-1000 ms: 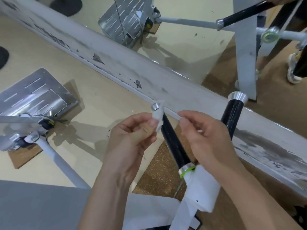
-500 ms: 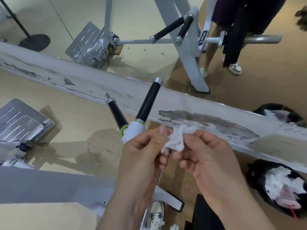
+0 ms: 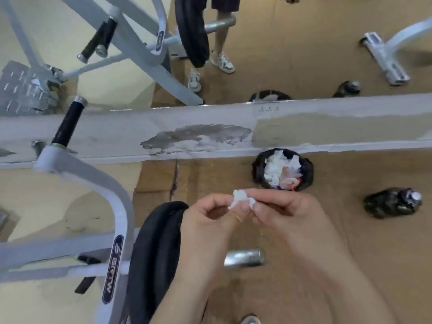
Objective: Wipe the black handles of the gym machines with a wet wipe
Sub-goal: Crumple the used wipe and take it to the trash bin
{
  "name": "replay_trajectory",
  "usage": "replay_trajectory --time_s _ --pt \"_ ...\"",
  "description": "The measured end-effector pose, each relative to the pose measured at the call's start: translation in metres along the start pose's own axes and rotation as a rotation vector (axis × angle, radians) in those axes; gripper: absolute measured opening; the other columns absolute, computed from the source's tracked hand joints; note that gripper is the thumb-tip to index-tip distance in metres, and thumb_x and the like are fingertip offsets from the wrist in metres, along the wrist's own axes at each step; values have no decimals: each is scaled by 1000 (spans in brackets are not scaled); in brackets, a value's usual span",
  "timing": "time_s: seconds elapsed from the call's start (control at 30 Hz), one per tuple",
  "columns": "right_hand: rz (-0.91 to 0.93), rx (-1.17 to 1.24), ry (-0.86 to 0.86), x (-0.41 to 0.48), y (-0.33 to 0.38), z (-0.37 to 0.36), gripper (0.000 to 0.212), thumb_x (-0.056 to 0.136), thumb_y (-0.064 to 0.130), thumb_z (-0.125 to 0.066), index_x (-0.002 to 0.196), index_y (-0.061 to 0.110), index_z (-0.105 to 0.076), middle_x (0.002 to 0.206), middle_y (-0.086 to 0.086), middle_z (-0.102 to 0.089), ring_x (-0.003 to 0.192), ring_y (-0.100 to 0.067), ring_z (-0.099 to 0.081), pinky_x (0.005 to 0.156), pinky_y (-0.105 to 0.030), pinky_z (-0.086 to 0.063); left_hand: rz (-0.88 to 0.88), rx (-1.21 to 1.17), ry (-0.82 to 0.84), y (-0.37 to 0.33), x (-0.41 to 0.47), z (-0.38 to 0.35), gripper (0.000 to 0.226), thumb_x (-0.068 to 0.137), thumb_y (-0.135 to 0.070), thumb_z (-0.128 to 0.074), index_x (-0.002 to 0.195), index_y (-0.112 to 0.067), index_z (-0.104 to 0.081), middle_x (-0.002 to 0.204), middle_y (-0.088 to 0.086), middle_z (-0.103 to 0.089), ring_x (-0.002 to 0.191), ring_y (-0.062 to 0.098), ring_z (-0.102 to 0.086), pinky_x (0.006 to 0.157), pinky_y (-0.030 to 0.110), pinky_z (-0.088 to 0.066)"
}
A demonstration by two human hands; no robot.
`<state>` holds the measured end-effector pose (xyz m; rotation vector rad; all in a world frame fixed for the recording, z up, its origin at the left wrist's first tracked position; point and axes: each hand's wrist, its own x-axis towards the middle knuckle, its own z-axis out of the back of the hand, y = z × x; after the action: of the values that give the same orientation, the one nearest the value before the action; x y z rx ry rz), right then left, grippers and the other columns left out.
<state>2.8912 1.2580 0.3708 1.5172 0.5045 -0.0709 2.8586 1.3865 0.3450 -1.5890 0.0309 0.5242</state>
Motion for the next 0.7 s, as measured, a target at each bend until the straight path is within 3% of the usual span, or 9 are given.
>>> replay_trajectory --time_s 0.13,0.27,0.37,0.5,0.63,0.7 --pt "-44 37 -210 -22 -26 68 11 79 2 -72 77 13 -75 62 -3 -72 53 -7 -62 52 -14 -47 111 -70 124 18 -11 -68 18 64 -22 -78 79 -13 -72 76 13 -73 64 20 -63 61 27 -53" --pt "-145 141 -395 -26 -56 115 14 84 -6 -63 80 6 -68 60 -5 -67 51 -8 -60 48 -18 -47 207 16 191 36 -1 -125 2 72 -17 -77 71 -18 -75 63 1 -68 60 14 -57 63 28 -50" --pt "-218 156 -499 -16 -70 145 19 88 -4 -58 85 11 -69 71 -4 -69 53 -5 -62 51 -17 -49 212 51 157 51 24 -160 10 82 -6 -71 78 -15 -73 69 -3 -71 67 11 -63 70 25 -53" --pt "-290 134 -527 4 -76 190 21 89 -1 -57 86 14 -72 69 1 -72 60 -5 -65 56 -17 -50 257 109 51 73 85 -202 12 84 -8 -70 91 -16 -73 84 -1 -73 73 11 -65 74 24 -53" --pt "-356 106 -486 51 -79 227 24 89 -3 -55 83 14 -72 75 -7 -71 60 -6 -64 58 -20 -50 232 266 -114 105 164 -244 10 85 -16 -68 94 -21 -70 91 1 -71 81 17 -66 78 33 -55" --pt "-377 85 -452 79 -80 246 24 89 -2 -56 83 15 -72 73 -5 -71 57 -4 -64 55 -17 -49 196 365 -126 117 203 -263 21 86 -22 -66 107 -21 -67 102 2 -70 91 19 -66 85 38 -54"
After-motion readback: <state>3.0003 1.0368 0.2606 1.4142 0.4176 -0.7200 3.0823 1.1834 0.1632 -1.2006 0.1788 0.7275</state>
